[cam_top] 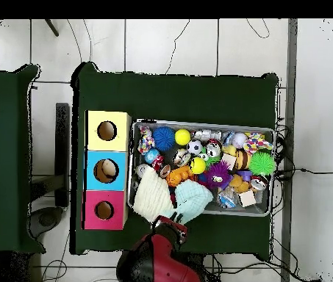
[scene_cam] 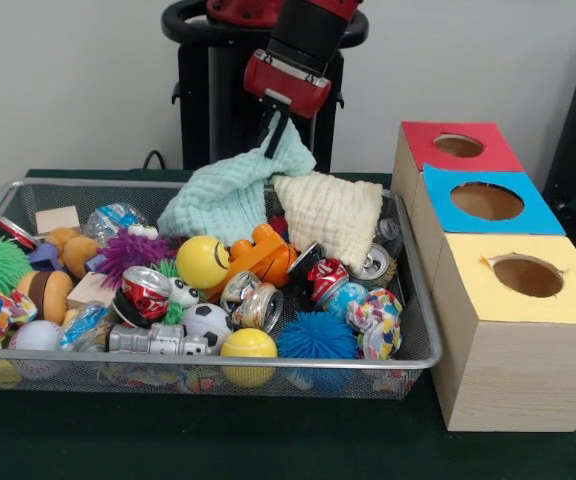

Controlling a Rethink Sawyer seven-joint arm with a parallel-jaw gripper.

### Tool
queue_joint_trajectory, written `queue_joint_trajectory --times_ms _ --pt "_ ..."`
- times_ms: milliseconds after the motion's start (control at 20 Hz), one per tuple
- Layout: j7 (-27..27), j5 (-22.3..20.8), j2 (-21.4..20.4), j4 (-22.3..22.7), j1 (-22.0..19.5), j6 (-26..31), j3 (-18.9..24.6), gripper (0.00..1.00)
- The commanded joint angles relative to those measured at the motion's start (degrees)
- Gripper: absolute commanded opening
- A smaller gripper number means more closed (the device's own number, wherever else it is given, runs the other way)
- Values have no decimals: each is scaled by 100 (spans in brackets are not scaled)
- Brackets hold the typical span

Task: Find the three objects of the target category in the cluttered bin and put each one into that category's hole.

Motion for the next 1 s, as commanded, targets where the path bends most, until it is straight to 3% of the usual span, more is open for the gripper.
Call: queue_joint_trajectory --times_ms 50,350,1000 --pt "1161 472 202 -869 104 -191 380 0" --pt "1048 573 202 -892 200 -106 247 0" --pt "1105 245 253 -836 -92 -322 356 0"
